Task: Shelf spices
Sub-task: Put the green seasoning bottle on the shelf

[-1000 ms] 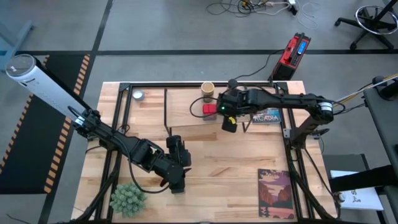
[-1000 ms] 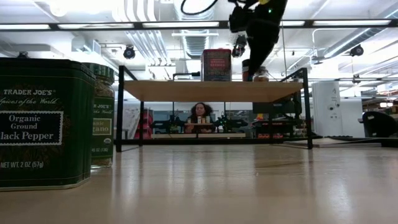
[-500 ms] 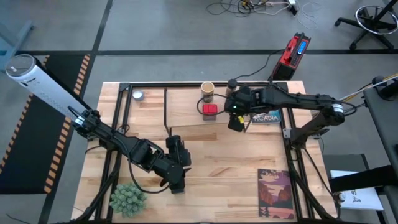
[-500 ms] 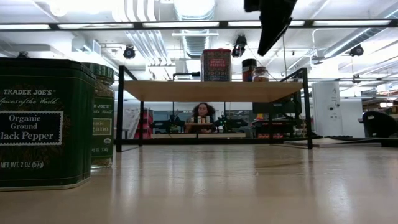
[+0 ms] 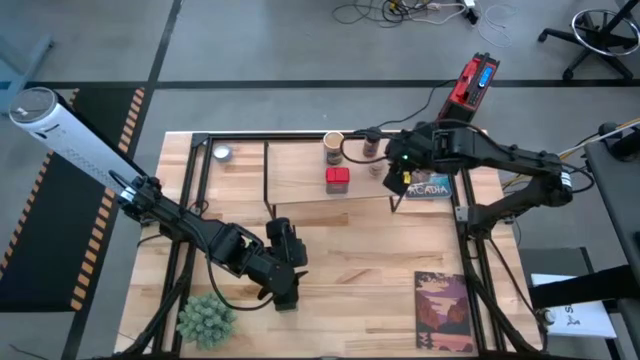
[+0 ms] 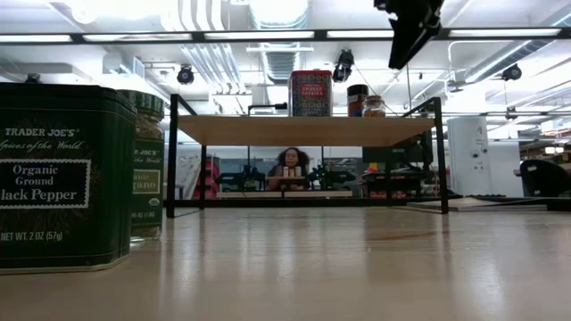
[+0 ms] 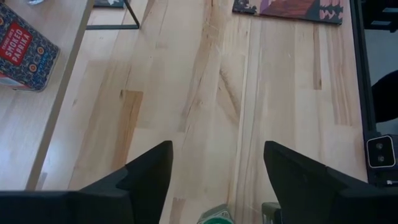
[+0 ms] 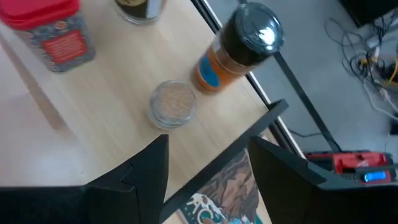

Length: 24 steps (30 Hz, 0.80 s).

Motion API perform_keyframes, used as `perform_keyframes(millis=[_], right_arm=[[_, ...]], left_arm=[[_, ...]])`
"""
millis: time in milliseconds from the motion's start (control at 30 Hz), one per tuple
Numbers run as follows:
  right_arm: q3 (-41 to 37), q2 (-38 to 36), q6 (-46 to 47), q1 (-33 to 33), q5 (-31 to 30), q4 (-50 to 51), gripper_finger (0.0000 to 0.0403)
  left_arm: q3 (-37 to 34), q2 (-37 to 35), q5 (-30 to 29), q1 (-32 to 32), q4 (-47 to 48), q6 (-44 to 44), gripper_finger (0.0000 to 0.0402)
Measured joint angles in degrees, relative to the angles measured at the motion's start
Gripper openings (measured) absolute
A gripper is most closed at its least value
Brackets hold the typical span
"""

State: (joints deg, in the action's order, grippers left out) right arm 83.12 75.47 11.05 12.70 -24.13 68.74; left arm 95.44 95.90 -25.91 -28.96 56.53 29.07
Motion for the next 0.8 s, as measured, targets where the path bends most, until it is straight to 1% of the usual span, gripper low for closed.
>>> perform_keyframes(millis=[267, 333, 433, 533, 600, 667, 800], right_arm=[[-2.21, 4.16, -0.74, 0.72, -1.43, 1.08, 0.0199], [-2.75, 4.10, -0.74, 0.26, -1.46, 0.56, 0.0199], [-3.71, 2.68, 0.56, -1.20, -1.40, 0.51, 0.0199], [-4.33, 0.39, 2.18, -3.98, -0.44, 0.55, 0.0199], [-4.37, -1.13, 3.00, -6.59, 1.35, 0.25, 0.0199], [-4.41, -2.36, 3.91, -9.87, 2.53, -0.35, 0.0199], [-4.42, -4.23, 5.36, -16.69, 2.70, -2.12, 0.0199]], left_arm=[[0.00, 0.00, 0.00, -0.03, 0.01, 1.50, 0.0236], [0.00, 0.00, 0.27, -0.09, 0.05, 1.69, 0.0238], [0.00, 0.00, 2.61, -0.16, 0.06, 1.88, 0.0243], [0.00, 0.00, 3.55, -0.74, 0.05, 1.63, 0.0244], [0.00, 0.00, 3.78, -1.24, 0.00, 1.46, 0.0243], [0.00, 0.00, 4.30, -1.83, -0.19, 0.29, 0.0239], [0.00, -0.02, 4.86, -3.45, -0.47, -1.40, 0.0232]])
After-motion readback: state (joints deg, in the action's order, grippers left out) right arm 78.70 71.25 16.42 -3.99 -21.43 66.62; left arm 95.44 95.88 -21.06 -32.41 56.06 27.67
